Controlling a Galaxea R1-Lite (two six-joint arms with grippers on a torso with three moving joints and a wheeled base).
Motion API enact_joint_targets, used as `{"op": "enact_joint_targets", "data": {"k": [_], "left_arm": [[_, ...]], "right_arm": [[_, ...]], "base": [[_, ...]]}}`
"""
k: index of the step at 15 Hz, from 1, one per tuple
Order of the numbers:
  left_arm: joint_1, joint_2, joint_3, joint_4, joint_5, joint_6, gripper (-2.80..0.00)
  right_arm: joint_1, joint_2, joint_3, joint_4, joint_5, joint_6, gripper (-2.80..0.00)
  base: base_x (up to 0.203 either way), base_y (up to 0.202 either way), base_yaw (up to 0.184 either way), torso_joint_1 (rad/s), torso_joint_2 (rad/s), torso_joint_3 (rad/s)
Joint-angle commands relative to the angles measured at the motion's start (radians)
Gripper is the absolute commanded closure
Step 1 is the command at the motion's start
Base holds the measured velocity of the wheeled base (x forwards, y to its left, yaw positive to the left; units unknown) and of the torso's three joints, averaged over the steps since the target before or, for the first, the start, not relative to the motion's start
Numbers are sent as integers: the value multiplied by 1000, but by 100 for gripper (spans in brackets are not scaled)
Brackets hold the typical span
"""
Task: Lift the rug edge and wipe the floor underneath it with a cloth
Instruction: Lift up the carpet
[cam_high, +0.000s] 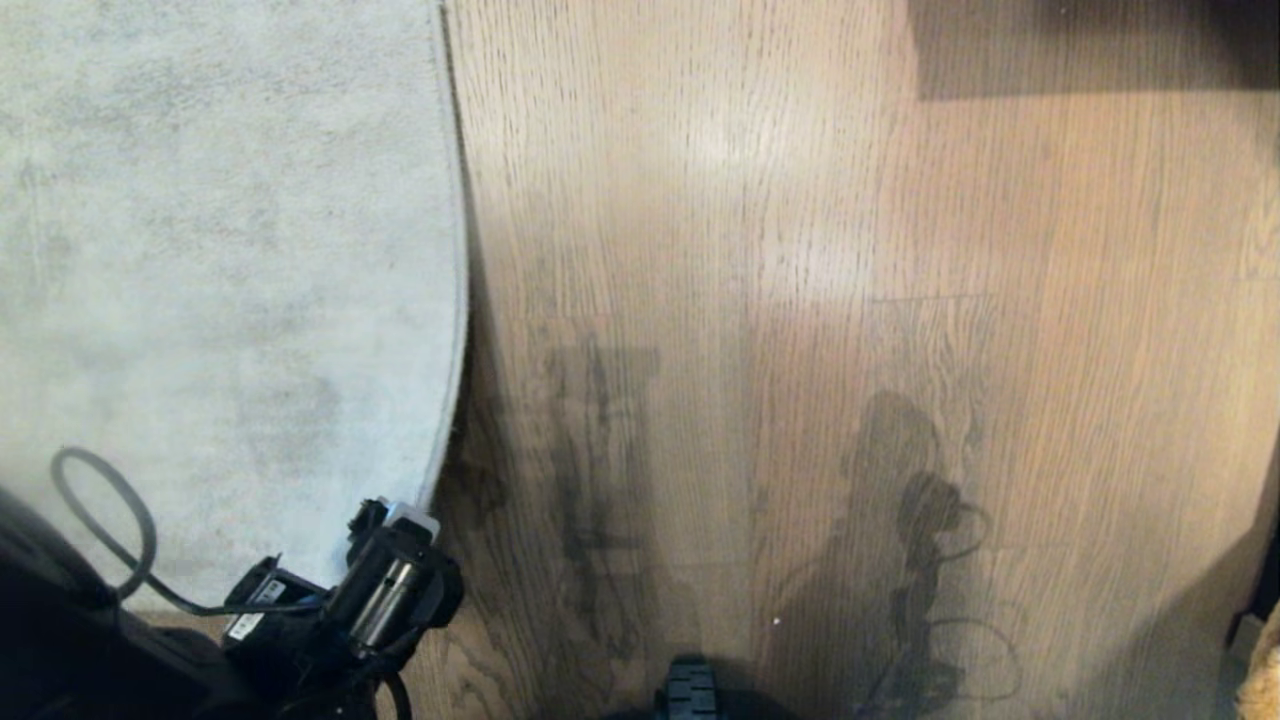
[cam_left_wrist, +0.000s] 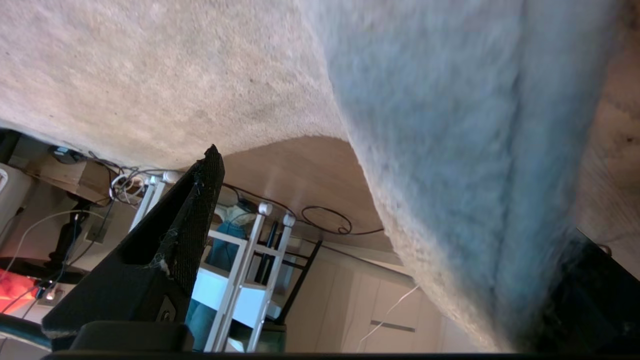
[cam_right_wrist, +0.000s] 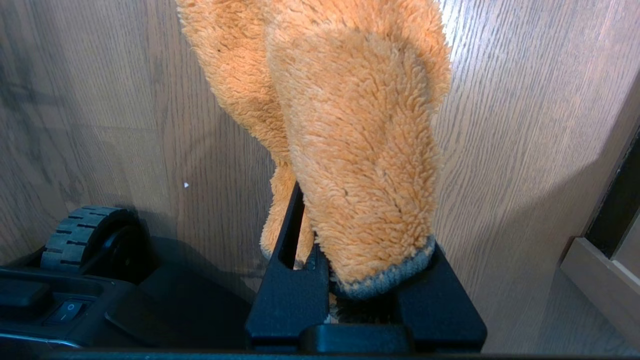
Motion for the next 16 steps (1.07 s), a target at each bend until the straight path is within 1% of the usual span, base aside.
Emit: {"op": "enact_joint_targets", "data": {"k": [1, 5, 8, 9, 15, 16], "left_arm": [[10, 9, 47, -54, 5, 1, -280], [12, 51, 86, -171, 5, 1, -280], [11, 66, 101, -213, 6, 1, -280], [11, 67, 104, -219, 5, 1, 0], [12, 46, 97, -245, -7, 9, 0], [12, 42, 97, -246, -19, 11, 0]], "right_arm": [[0, 1, 0, 0, -1, -1, 0], [0, 1, 0, 0, 1, -1, 0], [0, 1, 0, 0, 1, -1, 0], [0, 1, 0, 0, 1, -1, 0], [0, 1, 0, 0, 1, -1, 0], [0, 1, 0, 0, 1, -1, 0]], "base": [[0, 0, 0, 0, 0, 0], [0, 0, 0, 0, 0, 0], [0, 0, 0, 0, 0, 0], [0, 0, 0, 0, 0, 0], [0, 0, 0, 0, 0, 0], [0, 0, 0, 0, 0, 0]]}}
